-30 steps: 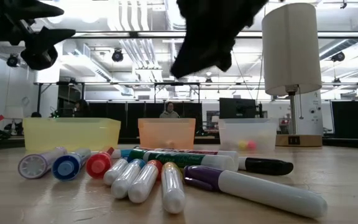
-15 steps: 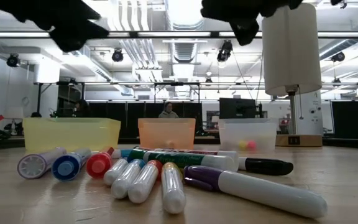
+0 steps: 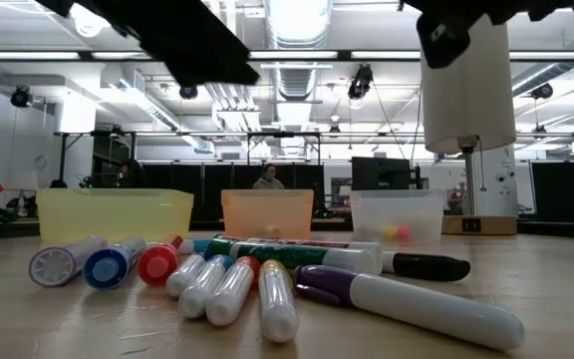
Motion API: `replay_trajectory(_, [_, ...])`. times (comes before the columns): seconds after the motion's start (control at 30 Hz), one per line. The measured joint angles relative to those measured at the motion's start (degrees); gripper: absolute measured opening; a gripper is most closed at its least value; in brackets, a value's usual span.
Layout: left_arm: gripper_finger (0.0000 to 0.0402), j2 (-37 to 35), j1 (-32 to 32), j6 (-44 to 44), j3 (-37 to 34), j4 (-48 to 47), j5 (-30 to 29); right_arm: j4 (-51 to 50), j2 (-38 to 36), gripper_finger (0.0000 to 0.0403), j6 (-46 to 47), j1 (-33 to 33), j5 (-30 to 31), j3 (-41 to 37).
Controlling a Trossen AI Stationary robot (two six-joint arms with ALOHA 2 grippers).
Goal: Pick & Place Markers
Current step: Put the dark red marker into the orange bin
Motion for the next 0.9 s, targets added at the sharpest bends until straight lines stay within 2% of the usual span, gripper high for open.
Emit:
replay_trajectory(0.2, [0.0179,9.6,2.1,2.7,6.0,-1.5,4.7,7.5,-1.0,0.0059,-3.2,0.3,-2.4,-3.0])
replay_trajectory(0.47, [0.0179,20.8,2.1,6.6,14.3,-8.6,10.2,7.8,-1.4,0.0059,-3.1,0.3,-2.5,-3.7])
replay_trajectory(0.67, [0.0179,26.5,1.8,7.2,19.8,-11.9,14.2,8.1,-1.6,0.0059,-3.1,0.3,-2.7,-3.7])
replay_trajectory(0.9, [0.0179,30.8,1.6,8.9,23.2,-16.1,14.3,8.1,-1.6,0.0059,-3.1,0.3,-2.8,-3.7])
